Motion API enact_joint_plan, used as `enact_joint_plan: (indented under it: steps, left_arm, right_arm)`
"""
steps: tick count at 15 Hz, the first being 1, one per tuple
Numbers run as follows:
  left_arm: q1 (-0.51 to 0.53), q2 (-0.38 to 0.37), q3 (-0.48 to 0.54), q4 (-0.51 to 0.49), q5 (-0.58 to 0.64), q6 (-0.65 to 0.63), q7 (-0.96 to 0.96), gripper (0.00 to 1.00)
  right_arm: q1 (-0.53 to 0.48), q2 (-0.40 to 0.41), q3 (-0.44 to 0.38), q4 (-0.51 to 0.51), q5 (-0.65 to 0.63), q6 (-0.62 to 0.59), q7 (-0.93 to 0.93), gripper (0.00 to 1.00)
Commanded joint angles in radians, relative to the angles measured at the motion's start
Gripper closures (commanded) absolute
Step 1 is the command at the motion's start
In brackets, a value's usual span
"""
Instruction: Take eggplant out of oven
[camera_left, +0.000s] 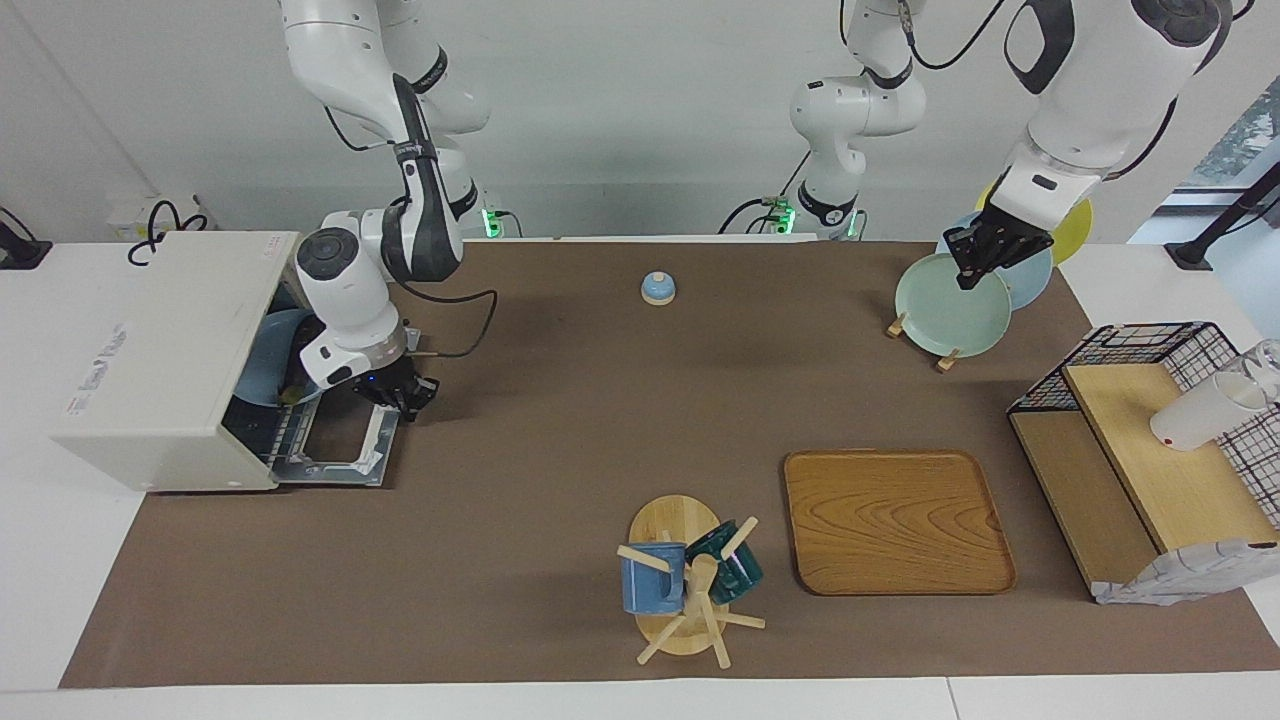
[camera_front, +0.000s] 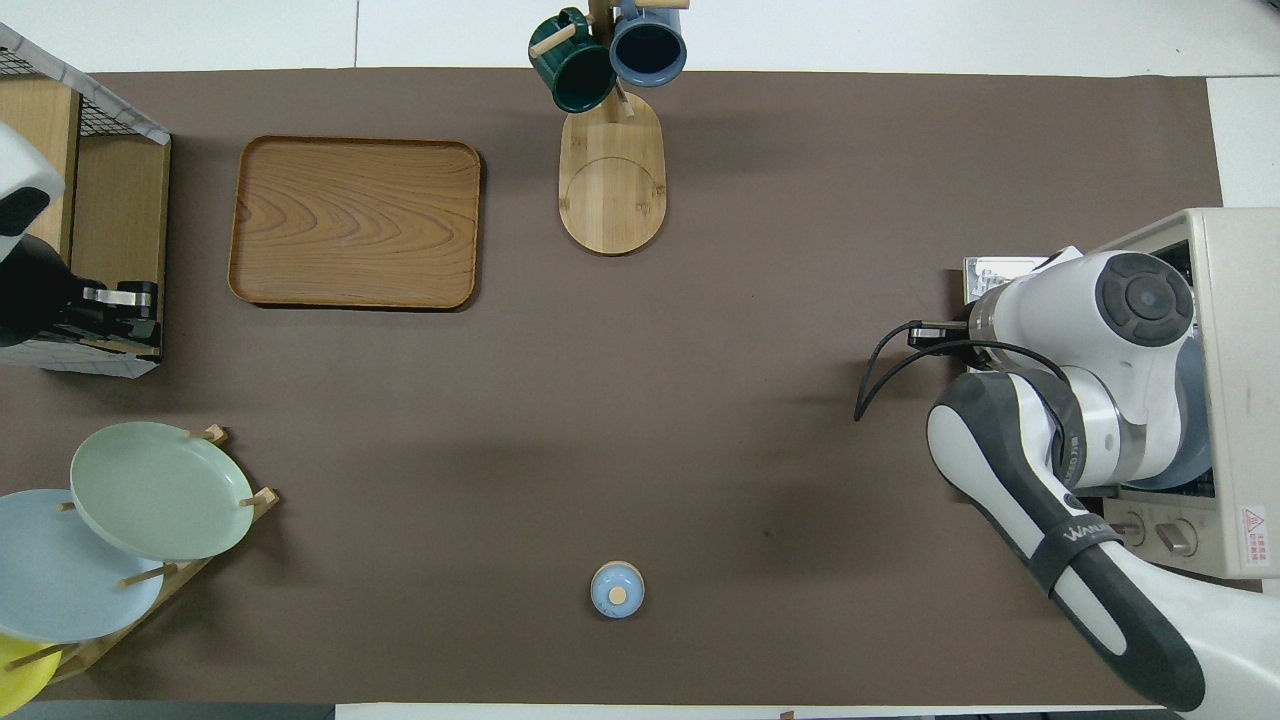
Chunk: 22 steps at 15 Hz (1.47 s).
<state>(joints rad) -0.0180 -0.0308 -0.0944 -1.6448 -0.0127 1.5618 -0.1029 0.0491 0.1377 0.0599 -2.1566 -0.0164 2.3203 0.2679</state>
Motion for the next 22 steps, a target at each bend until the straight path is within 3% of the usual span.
enact_joint_plan:
  steps: [1,3,7,12,15,22]
  left_arm:
    - [0.012,-0.012,-0.008,-0.007,0.011,0.024,0.011,0.00]
    - [0.012,-0.012,-0.008,-0.007,0.011,0.026,0.011,0.00]
    - [0.021,-0.012,-0.005,-0.007,-0.033,0.027,0.009,0.00]
    - [0.033,-0.009,-0.007,-0.007,-0.052,0.058,0.011,0.00]
    - [0.050,-0.009,-0.005,-0.012,-0.125,0.058,0.008,0.00]
    - [0.036,-0.029,-0.008,-0.156,-0.177,0.104,0.041,0.00]
  right_arm:
    - [-0.002,-0.058,-0.011,0.053,0.012,-0.148,0.010,0.66]
    - [-0.008,-0.102,-0.018,0.060,-0.002,-0.237,0.004,0.50]
    - [-0.113,-0.187,-0.014,0.054,-0.068,-0.346,-0.120,0.50]
    - [-0.163,-0.220,-0.012,-0.049,-0.068,-0.253,-0.168,0.55]
    - [-0.176,-0.219,-0.014,-0.085,-0.068,-0.205,-0.179,0.55]
    - [-0.216,-0.210,-0.014,-0.106,-0.068,-0.174,-0.252,0.55]
